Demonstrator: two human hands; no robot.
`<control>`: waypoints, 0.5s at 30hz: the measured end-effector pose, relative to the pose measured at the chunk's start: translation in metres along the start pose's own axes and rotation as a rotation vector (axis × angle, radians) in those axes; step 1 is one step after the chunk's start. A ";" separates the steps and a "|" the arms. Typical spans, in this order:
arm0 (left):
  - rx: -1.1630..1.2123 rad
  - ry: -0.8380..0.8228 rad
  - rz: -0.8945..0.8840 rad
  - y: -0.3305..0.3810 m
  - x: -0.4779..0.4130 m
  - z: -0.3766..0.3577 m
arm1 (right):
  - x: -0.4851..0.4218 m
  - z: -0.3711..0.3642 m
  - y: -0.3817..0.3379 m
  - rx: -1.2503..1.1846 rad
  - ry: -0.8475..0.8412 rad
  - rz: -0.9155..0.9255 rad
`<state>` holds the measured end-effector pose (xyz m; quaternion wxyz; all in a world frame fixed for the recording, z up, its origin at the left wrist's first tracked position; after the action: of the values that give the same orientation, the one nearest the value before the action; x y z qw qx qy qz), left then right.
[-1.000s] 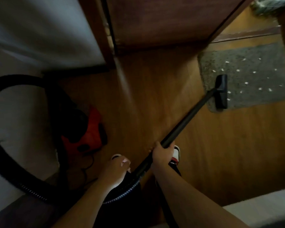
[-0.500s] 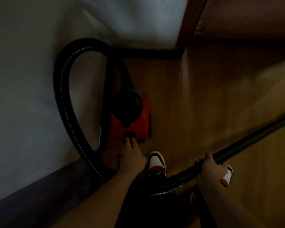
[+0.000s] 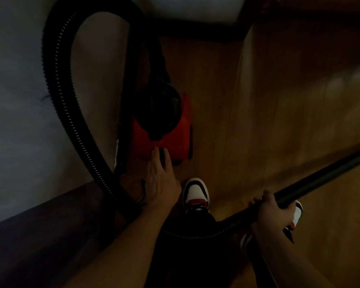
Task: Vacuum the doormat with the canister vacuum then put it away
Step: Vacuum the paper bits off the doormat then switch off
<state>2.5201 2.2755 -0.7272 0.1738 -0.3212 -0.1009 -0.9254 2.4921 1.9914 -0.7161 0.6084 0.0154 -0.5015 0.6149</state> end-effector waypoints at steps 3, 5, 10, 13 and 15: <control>-0.006 0.019 -0.012 0.000 -0.002 -0.005 | 0.000 -0.002 0.003 -0.013 0.002 -0.020; 0.000 0.011 -0.009 0.001 -0.003 -0.006 | 0.002 -0.003 0.003 -0.011 -0.001 -0.022; 0.072 -0.061 0.028 0.005 -0.006 -0.007 | 0.003 -0.003 0.002 -0.004 0.007 -0.020; 0.062 -0.130 0.045 0.010 -0.007 -0.008 | 0.001 -0.005 0.000 0.002 0.008 -0.022; 0.044 -0.139 0.044 0.012 -0.007 -0.005 | 0.002 -0.006 -0.002 0.001 0.007 -0.023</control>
<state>2.5269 2.2651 -0.7343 0.1938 -0.3831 -0.1258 -0.8943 2.4965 1.9957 -0.7169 0.6172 0.0195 -0.4990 0.6081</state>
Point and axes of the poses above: each hand's wrist, its own x-axis away from the middle knuckle, its own z-axis out of the back of the hand, y = z × x, the point moved 5 cm from there along -x, towards the middle knuckle, and after that the axes turned 1 degree about -y, right-handed, at the moved point
